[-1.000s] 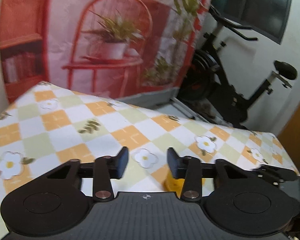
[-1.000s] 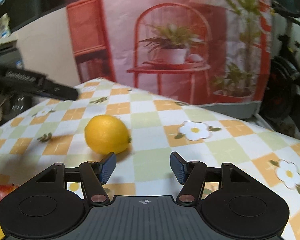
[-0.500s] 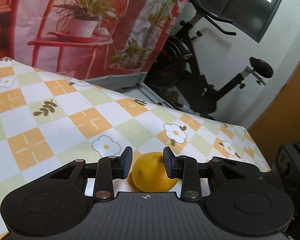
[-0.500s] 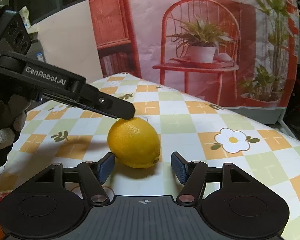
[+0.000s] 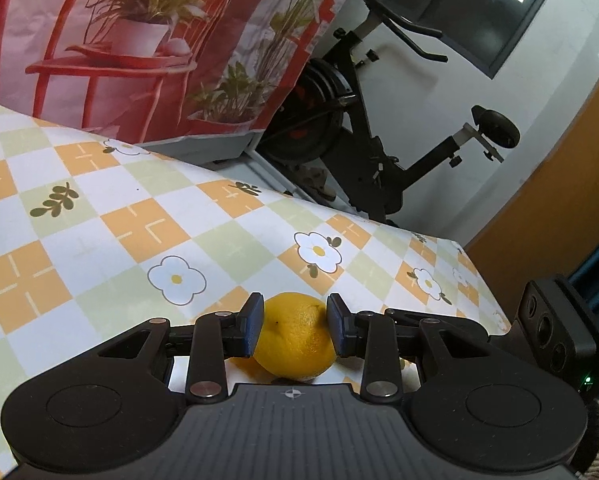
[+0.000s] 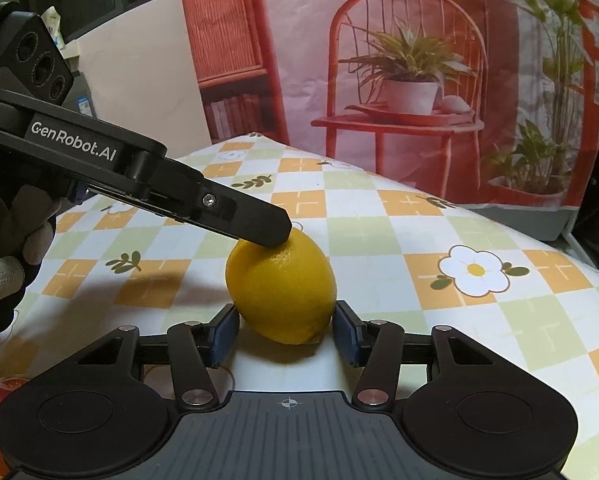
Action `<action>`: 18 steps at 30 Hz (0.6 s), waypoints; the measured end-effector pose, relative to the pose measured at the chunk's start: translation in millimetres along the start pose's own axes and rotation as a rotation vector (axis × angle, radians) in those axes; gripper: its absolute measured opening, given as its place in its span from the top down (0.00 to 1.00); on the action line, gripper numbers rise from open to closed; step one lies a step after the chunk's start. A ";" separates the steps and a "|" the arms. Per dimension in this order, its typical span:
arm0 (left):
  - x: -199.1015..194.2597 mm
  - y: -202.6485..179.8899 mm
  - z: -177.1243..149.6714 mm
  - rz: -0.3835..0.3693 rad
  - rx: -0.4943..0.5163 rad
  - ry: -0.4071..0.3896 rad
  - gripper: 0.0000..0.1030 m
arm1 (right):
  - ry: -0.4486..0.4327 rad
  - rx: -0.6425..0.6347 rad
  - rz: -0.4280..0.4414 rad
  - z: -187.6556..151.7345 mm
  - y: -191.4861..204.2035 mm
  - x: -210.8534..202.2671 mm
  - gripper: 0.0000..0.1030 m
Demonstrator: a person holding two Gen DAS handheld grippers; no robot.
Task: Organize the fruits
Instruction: 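Grasp the last lemon between the left and right grippers together, then carry the lemon over the plate and lower it onto the fruit pile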
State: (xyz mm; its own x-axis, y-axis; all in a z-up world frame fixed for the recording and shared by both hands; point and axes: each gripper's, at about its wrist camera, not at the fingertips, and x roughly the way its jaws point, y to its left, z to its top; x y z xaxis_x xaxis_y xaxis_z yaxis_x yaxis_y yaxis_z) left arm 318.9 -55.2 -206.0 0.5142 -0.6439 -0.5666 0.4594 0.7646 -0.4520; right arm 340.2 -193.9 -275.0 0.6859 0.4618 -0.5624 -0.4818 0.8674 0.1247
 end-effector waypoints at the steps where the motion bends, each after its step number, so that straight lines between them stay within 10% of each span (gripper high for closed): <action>1: 0.5 0.6 0.3 -0.001 -0.005 0.001 0.64 | -0.001 0.000 0.000 0.2 0.2 0.0 0.53; 18: -12.1 -21.0 6.4 -0.013 0.003 0.001 0.64 | -0.060 0.024 0.007 -1.9 0.9 -28.9 0.55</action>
State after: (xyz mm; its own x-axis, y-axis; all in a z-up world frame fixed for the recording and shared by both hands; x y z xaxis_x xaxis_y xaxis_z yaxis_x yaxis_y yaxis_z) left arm 307.7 -63.6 -185.2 0.5073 -0.6536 -0.5616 0.4680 0.7562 -0.4573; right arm 318.9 -206.9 -260.2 0.7142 0.4779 -0.5114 -0.4742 0.8678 0.1488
